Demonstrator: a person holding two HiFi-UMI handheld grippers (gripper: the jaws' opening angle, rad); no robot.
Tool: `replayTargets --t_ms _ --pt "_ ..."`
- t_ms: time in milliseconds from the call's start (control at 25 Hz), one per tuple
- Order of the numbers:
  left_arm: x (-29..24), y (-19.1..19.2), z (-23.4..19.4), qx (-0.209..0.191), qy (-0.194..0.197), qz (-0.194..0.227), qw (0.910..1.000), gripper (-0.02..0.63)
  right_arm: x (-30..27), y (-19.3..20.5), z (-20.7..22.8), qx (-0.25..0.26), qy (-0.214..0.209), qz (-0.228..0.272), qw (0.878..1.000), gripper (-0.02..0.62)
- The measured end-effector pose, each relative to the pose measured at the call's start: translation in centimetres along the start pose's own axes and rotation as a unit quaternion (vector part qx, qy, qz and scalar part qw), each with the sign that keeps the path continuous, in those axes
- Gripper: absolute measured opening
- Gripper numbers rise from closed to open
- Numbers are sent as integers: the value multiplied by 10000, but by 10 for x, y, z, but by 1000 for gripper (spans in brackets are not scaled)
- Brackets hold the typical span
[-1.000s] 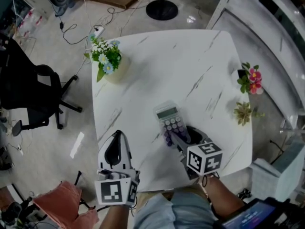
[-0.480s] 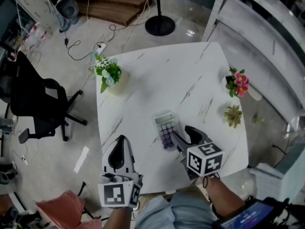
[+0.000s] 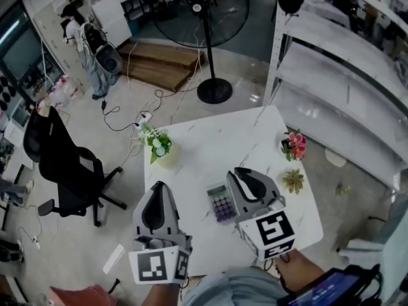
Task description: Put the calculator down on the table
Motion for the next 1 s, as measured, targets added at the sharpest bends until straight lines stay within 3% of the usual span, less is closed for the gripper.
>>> replayTargets --t_ms 120,280,1000 --pt "3 -24 4 -103 10 320 9994 9 12 -25 -4 295 65 397 9988 18" --pt "10 -37 11 -167 20 524 9985 9 24 -37 -7 263 92 647 9975 18" --pt "17 -37 24 -198 111 510 9984 9 37 -39 -8 238 -6 838 9962 15"
Point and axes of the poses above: the fingertips, and each gripper's own axes: x backward along the fingers, z to its right, y out of its underside, the point moved 6 cm from there along x, backward along the fingers, and after that the axes turned 1 degree about -z, right-handed, at the moved point
